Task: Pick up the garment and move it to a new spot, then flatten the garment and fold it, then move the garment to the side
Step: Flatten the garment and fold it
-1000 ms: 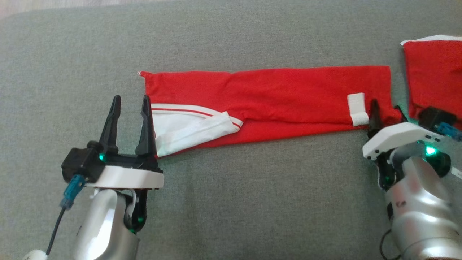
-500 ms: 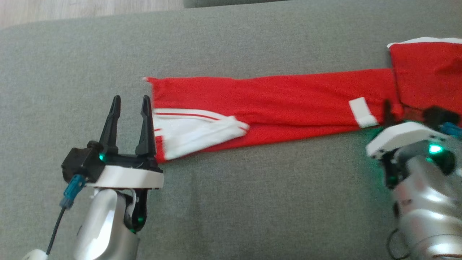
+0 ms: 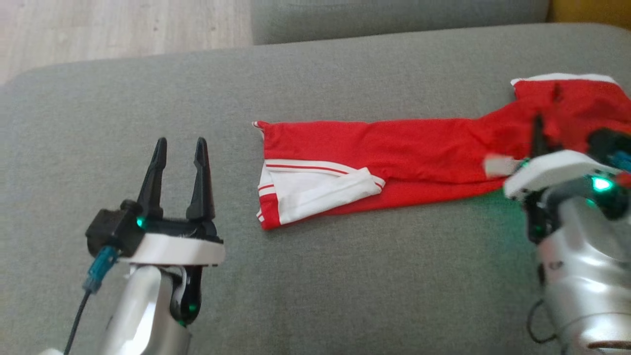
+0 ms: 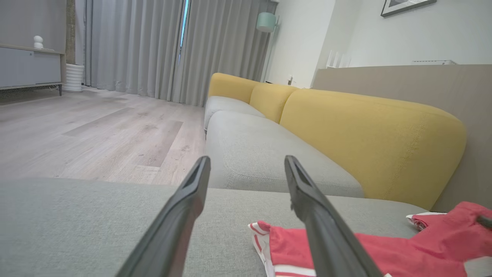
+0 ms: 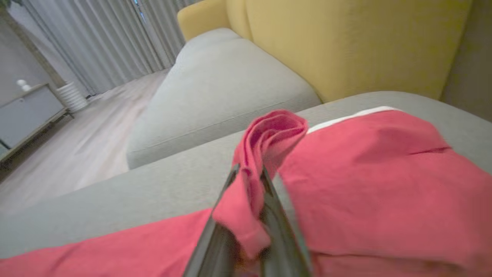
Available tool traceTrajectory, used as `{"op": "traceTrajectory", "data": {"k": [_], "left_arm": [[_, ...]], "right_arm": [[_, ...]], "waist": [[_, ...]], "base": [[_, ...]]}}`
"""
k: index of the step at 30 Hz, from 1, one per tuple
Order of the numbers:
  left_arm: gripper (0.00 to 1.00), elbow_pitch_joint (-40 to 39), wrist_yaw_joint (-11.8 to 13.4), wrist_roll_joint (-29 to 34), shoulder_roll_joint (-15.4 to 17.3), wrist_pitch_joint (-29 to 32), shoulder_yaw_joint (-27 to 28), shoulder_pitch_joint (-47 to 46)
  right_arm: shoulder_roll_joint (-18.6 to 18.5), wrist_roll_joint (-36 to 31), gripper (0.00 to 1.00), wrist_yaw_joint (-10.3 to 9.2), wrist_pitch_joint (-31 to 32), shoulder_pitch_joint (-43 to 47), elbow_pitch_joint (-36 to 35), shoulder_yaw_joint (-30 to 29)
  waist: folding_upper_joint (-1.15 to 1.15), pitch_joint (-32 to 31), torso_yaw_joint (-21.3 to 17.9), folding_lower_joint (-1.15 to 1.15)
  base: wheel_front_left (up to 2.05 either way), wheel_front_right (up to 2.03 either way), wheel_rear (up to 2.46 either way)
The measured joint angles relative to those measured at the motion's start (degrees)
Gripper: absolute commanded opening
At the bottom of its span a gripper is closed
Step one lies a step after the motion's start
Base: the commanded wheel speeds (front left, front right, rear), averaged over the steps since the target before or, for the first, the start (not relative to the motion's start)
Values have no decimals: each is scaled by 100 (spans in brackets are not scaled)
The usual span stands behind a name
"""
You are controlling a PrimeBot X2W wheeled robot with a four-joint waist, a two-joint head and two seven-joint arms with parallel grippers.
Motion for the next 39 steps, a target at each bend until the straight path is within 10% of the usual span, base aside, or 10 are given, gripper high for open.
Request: {"op": "traceTrajectory", "data": {"k": [16, 33, 35, 36, 39], "left_arm": [[100, -15, 0, -40, -2, 0, -23, 261], [100, 38, 0, -169, -7, 0, -337, 247], [100, 46, 0, -197, -10, 0, -349, 246], [100, 49, 0, -197, -10, 0, -350, 245], [100, 56, 0, -197, -10, 0, -345, 245]], "right_arm": [[265, 2325, 0, 0, 483, 27, -1274, 2992], [265, 3595, 0, 0, 245, 73, -365, 4763], [256, 3784, 45, 0, 243, 62, -245, 4908], [242, 3941, 100, 0, 235, 64, -293, 5025], [249, 4352, 100, 0, 235, 53, -544, 5483]], "waist": [[0, -225, 879, 0], [0, 9, 1768, 1], [0, 41, 1836, 1], [0, 54, 1861, 1], [0, 82, 1865, 1]], "base": [[0, 0, 0], [0, 0, 0], [0, 0, 0], [0, 0, 0], [0, 0, 0]]}}
